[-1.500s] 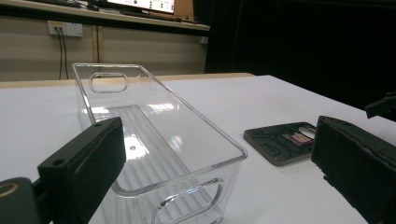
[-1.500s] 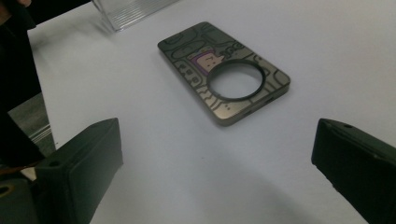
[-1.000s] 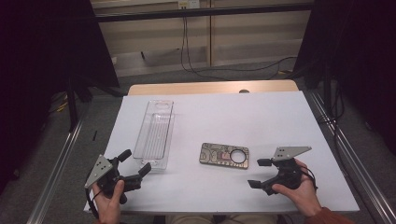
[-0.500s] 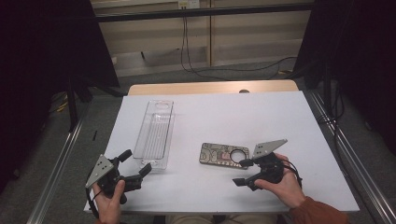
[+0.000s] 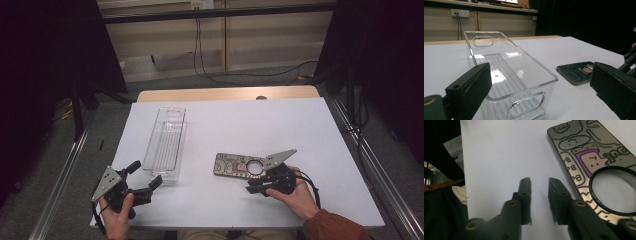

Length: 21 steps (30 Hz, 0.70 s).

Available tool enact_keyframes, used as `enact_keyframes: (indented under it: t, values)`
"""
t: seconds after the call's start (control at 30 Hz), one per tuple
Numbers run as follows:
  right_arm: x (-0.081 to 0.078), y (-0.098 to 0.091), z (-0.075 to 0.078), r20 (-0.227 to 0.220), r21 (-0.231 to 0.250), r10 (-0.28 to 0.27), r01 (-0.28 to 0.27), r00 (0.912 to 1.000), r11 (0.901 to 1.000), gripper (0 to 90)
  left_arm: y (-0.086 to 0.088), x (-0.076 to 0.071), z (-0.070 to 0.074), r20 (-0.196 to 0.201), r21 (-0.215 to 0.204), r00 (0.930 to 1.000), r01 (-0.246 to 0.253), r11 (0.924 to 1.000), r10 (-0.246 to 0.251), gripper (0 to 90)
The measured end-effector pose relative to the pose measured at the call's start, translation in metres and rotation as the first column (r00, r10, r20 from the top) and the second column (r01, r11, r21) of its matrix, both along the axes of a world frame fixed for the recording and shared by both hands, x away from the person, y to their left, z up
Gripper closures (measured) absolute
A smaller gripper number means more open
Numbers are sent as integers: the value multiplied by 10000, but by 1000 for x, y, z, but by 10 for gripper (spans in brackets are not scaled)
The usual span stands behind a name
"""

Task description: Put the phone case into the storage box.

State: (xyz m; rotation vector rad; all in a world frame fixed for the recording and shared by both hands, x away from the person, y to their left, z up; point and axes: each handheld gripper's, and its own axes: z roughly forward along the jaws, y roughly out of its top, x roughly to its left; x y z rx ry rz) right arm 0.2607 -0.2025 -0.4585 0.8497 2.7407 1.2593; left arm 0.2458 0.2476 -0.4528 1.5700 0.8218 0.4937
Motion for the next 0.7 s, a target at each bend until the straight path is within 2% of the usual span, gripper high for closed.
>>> enact_keyframes:
  t: [0.03,0.07,0.1,0.17,0.2,0.27,0.3,0.57,0.63,0.67,0.7]
  values:
    - [1,-1,-1,15,-27,-89,89,10000,10000,824,0,0,0,-30,-66,10000,2,10000,-3,40]
    - [1,-1,-1,15,-27,-89,89,10000,10000,824,0,0,0,-20,-108,10000,21,9999,-21,40]
    - [2,-1,-2,99,-157,-66,67,9999,9999,877,1,0,0,-32,35,10000,40,10000,-40,39]
    - [3,-2,-2,89,-185,-42,44,10000,9998,895,0,0,0,-47,-18,10000,28,10000,-28,39]
    - [4,-2,-4,33,-398,-108,109,9999,9991,900,1,0,0,-36,31,10000,48,10000,-48,39]
    - [6,-2,-6,29,-383,-110,111,9999,9992,900,0,0,0,-23,-17,10000,62,10000,-62,39]
    - [7,-3,-8,-85,-559,-156,151,9998,9983,900,0,0,0,-23,-34,10000,68,10000,-68,40]
    - [10,-4,-13,-234,-705,-250,233,9994,9972,900,-1,0,0,-24,-51,10000,64,10000,-65,39]
    - [12,-4,-15,-211,-861,-272,253,9994,9960,900,-1,0,0,-28,-50,10000,66,10000,-66,39]
    - [11,-4,-15,-399,-1091,-325,279,9987,9936,900,0,0,0,-23,38,10000,28,10000,-28,39]
    - [13,-5,-17,-307,-893,-262,234,9992,9957,900,-1,0,-1,-29,-30,10000,17,10000,-17,39]
